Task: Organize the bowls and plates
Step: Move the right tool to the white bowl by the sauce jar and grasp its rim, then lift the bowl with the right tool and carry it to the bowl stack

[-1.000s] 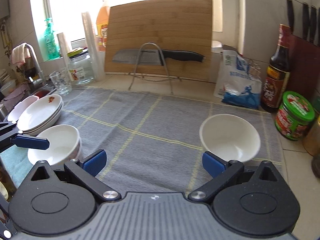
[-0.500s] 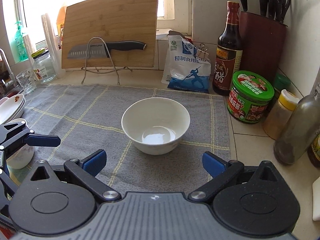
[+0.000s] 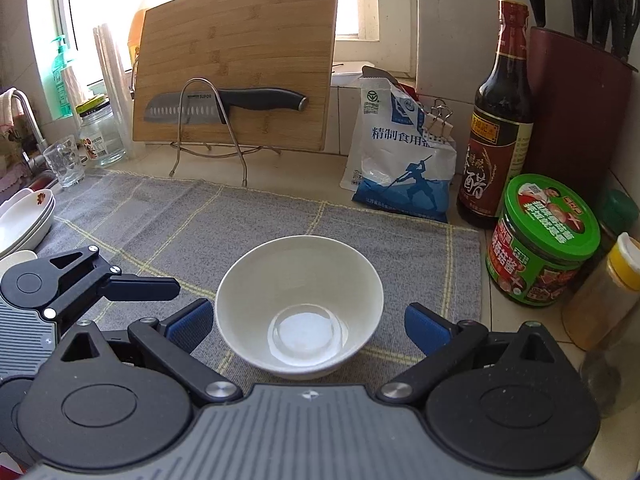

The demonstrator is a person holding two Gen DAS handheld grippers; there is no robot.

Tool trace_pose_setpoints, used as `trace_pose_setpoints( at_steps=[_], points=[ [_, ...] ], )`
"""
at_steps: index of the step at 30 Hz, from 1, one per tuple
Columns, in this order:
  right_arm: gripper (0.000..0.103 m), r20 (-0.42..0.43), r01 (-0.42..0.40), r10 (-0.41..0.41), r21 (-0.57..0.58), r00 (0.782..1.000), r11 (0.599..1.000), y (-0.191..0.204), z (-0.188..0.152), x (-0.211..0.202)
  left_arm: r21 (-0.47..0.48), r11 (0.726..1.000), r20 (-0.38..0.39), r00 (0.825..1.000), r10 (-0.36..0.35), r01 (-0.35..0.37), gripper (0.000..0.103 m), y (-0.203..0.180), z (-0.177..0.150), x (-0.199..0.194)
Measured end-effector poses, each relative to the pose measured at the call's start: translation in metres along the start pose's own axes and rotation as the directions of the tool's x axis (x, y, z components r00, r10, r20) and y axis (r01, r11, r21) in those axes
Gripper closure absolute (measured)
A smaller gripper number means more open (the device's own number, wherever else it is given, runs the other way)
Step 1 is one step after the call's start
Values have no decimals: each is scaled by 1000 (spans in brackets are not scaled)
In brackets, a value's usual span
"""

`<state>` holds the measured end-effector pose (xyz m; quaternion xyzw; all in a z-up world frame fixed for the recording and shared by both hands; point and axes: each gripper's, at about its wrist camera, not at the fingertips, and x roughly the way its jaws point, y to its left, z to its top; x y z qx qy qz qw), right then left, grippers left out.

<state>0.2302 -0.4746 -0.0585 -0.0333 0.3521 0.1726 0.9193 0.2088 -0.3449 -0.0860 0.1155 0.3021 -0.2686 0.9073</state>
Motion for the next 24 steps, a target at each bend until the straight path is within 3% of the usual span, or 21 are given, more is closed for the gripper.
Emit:
trace_pose_setpoints(
  at_steps=[6,16,24],
  points=[
    [5,-34,-49,49,12,998,999,-16,9,24,10,1000,-7,1000,6,-6,7,-2,6,19],
    [31,-71,-108,114,73,991,991,-37,15,48,54,998,-9,1000,-7,7,17,-6,11,32],
    [32,-78,-131,136,70,988,989,-35,16,46,57,998,-12,1000,-15,15,17,-4,10,33]
  ],
)
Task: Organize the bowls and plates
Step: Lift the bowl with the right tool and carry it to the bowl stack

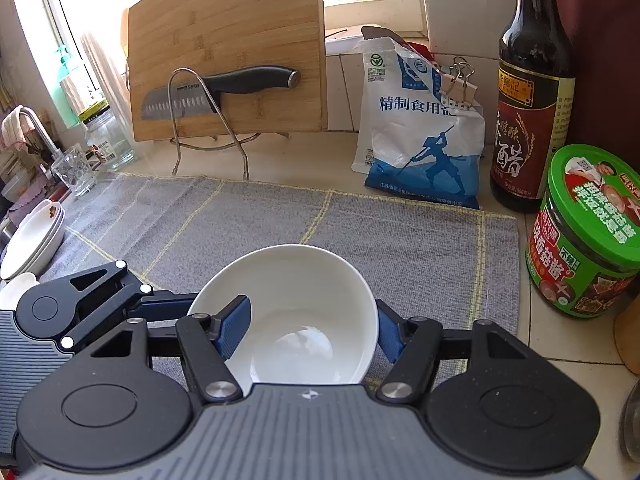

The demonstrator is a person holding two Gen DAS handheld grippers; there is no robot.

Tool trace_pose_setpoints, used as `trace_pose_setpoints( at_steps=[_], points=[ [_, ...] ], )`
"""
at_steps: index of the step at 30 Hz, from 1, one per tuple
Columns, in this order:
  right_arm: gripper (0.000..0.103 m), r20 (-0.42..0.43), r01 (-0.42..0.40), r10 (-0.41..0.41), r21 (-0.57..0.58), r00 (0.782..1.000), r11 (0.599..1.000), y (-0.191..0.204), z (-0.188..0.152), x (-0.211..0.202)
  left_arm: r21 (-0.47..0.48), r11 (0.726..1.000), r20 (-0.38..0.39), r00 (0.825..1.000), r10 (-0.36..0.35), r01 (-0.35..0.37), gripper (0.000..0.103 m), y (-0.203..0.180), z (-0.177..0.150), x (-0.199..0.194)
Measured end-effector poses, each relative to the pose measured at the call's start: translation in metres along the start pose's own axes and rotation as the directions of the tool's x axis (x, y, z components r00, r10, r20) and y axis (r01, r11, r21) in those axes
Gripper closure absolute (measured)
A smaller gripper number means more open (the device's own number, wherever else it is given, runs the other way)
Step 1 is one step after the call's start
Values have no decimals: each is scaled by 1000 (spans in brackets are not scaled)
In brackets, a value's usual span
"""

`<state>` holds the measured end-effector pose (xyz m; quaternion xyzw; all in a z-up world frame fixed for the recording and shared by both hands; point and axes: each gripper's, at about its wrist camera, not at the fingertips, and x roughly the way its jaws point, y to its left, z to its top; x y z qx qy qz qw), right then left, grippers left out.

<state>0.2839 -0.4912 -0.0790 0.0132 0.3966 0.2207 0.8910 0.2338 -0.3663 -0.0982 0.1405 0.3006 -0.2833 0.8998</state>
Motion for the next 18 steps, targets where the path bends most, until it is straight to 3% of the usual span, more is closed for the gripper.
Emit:
trace_pose_setpoints(
  at_steps=[18],
  points=[
    [32,5,-23,23,-40,1000,999,25,4,-16,0,1000,-30,999,13,-13,17,5,1,-23]
  ],
)
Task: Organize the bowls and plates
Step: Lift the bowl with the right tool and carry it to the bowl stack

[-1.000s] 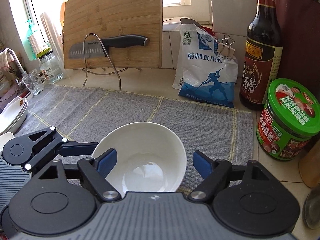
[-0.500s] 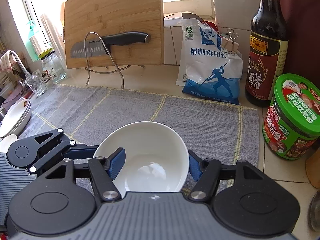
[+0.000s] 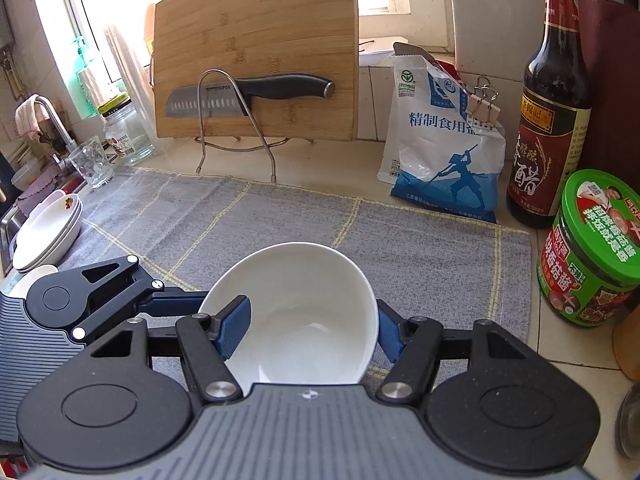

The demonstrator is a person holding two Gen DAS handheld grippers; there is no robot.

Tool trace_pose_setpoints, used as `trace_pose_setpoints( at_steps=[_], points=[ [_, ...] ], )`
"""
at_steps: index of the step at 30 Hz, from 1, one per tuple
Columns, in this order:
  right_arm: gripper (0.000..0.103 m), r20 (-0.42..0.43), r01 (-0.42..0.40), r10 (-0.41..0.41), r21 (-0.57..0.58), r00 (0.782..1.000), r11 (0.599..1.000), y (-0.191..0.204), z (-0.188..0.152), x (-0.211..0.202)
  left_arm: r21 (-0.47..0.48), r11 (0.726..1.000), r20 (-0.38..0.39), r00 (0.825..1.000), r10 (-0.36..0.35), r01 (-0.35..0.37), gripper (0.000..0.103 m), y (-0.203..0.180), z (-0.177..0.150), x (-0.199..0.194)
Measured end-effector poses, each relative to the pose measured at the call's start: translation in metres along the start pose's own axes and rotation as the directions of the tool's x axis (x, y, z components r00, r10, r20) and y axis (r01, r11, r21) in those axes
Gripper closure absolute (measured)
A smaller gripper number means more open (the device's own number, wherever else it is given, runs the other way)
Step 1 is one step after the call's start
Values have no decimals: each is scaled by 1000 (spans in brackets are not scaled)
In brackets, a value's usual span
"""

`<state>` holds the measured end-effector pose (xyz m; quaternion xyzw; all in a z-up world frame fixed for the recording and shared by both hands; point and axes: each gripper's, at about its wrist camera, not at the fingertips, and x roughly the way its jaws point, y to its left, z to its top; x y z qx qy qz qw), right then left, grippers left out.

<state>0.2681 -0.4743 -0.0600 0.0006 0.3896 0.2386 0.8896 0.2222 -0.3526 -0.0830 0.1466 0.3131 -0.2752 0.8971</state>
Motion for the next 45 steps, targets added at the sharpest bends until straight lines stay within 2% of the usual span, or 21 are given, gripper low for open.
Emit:
trace_pose_setpoints(
  at_steps=[12,23,31,45],
  points=[
    [32,-1,-83,83,-39,997,996,53,2,-19,-32,999,-25,999,43,-44,17,10,-17,-60],
    [31,3,-151,153,-133,988,979,128,13,-24,-107,987,-17,993,120,-121,17,46,-38,-128],
    [31,-14,-212,213,-193,977,958,183,20,-11,-156,969,-25,982,189,-191,17,71,-58,-173],
    [31,-67,-286,278,-248,958,926,250,29,21,-230,937,-62,965,255,-262,17,111,-96,-208]
  ],
)
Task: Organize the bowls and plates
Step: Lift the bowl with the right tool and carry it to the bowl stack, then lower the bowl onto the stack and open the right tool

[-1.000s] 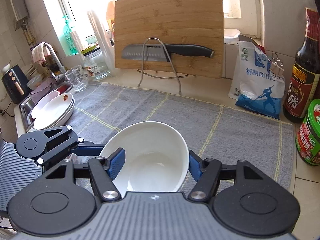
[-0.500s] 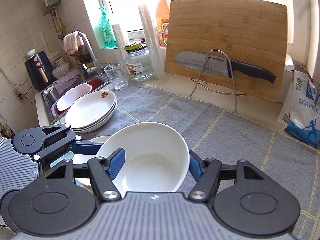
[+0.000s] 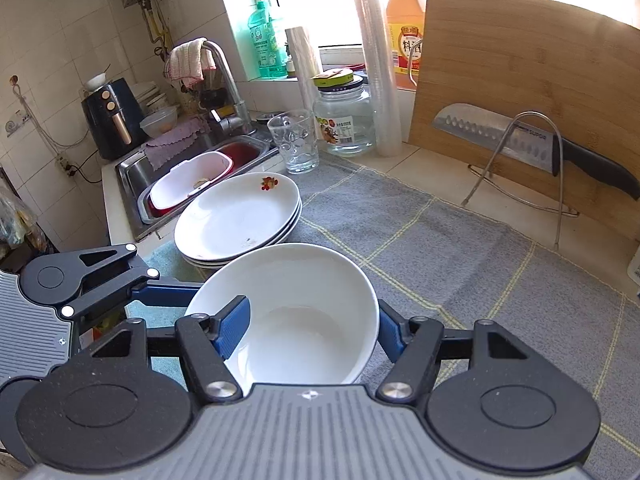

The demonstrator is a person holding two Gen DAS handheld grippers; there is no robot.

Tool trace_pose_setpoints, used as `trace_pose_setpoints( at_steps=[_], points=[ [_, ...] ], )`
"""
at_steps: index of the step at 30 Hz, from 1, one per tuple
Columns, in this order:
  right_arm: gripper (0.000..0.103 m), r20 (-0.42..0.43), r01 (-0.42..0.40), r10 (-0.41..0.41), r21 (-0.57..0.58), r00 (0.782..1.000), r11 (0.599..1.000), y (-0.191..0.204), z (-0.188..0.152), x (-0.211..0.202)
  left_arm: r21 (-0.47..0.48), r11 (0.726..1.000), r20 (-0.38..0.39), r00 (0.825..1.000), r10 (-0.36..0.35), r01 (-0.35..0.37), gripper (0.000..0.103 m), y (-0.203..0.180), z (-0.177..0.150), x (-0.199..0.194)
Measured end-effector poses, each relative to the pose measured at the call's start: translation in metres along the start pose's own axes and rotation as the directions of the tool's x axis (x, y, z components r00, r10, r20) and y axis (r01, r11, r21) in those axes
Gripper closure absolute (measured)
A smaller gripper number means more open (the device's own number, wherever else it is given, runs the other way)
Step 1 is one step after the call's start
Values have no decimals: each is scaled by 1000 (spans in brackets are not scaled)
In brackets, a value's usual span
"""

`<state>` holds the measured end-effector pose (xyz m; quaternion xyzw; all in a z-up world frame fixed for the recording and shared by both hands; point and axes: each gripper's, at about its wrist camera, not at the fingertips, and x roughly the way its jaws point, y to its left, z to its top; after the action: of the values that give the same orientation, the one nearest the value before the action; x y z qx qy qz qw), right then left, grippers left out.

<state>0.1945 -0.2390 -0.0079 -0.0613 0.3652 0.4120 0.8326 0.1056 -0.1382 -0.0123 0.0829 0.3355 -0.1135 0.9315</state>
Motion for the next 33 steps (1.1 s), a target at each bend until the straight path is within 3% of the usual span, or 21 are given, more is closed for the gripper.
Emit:
trace_pose_setpoints(
  at_steps=[26,27,31,33],
  points=[
    [31,-66,19,-18,15,998,1000,11,-8,28,-50,997,-74,996,-57,53,16,15,-15,14],
    [30,-66,17,-16,16,998,1000,10,-7,29,-50,997,-74,996,-57,53,16,16,-15,15],
    [8,-51,26,-25,11,998,1000,12,-7,29,-51,996,-55,996,-71,68,10,16,-17,13],
    [4,-37,25,-24,17,999,1000,13,-6,27,-52,996,-44,996,-74,72,9,16,-17,11]
  ],
)
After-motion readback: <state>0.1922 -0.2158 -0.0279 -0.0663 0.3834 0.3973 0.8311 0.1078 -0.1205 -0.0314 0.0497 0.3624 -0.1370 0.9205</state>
